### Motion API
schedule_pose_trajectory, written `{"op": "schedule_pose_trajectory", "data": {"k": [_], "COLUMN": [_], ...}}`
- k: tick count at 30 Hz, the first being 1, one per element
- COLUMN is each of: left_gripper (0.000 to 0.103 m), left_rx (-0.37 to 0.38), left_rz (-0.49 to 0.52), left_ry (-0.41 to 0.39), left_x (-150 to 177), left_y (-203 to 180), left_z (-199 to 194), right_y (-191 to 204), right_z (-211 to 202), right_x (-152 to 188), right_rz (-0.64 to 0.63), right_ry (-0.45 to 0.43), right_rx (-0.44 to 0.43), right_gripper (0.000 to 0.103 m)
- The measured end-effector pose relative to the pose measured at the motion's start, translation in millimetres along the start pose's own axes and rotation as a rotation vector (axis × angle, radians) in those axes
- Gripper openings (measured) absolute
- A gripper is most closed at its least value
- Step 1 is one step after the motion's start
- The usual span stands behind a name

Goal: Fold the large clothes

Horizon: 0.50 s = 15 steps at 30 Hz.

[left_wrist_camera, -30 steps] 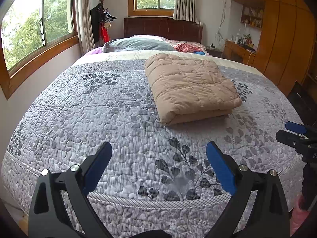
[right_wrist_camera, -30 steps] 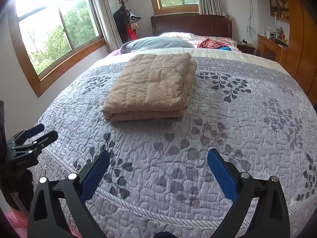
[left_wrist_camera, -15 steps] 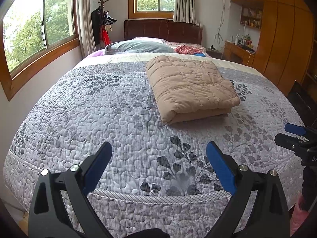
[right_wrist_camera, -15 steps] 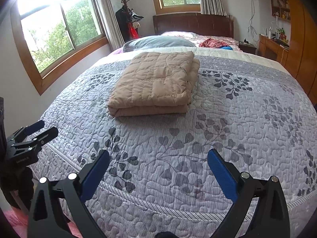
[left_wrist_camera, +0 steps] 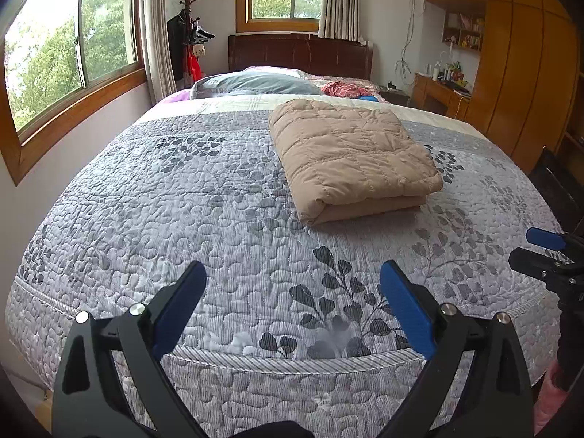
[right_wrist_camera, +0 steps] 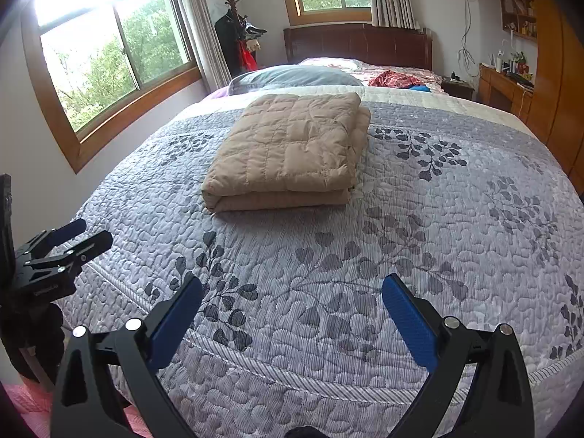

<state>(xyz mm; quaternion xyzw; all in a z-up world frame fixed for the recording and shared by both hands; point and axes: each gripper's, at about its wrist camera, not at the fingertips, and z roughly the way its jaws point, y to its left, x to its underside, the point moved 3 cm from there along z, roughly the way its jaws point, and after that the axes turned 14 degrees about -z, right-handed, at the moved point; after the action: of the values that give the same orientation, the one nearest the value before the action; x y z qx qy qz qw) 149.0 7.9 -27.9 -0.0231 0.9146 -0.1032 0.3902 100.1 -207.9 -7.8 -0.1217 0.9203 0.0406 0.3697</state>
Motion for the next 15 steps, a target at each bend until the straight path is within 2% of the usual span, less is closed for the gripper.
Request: {"op": "schedule_pose_trajectory", "data": {"k": [15], "left_gripper": [0.095], "left_rx": [0.001], "left_rz": [0.008], "left_ry": [0.001], "left_x": [1.1], "left_y": [-1.1], "left_z": [-0.2], "right_y": [0.0], "right_z": [1.0], "right_x": [1.8], "right_rz": [-0.001], "right_ry": [0.004], "right_rx": [-0.006], "right_gripper": [0.099]}}
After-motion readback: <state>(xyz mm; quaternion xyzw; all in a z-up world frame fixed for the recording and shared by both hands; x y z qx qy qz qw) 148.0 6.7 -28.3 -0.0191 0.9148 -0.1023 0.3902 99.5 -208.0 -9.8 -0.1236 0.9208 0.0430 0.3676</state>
